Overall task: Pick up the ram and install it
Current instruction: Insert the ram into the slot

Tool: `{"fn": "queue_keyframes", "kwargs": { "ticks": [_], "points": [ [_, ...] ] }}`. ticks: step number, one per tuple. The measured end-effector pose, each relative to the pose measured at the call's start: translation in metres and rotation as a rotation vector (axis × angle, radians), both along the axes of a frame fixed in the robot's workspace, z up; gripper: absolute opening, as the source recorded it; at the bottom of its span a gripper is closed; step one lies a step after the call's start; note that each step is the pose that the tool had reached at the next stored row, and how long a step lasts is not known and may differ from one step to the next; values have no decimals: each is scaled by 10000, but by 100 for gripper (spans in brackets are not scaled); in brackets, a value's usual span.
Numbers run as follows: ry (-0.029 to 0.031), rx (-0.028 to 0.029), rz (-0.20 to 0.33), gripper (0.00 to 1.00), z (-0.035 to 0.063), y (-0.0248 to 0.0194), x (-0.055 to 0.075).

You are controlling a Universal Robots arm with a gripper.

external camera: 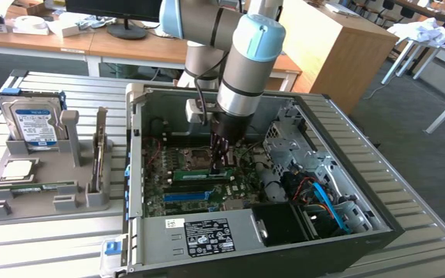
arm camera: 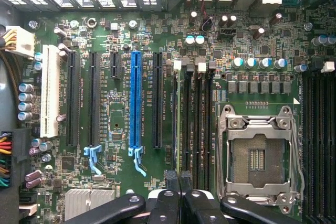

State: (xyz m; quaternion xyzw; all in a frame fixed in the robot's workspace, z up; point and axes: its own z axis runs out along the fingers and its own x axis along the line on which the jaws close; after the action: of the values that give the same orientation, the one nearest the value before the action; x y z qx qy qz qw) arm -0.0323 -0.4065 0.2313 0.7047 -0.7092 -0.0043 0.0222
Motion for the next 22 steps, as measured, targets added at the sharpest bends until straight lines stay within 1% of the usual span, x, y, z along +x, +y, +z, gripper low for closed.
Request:
{"fn": "queue_keyframes", "kwargs": {
  "ticks": [7, 22],
  "points": [
    [0, -1, 0, 11, -8, 0, 0],
    [0, -1, 0, 11, -58, 0, 0]
  ]
}}
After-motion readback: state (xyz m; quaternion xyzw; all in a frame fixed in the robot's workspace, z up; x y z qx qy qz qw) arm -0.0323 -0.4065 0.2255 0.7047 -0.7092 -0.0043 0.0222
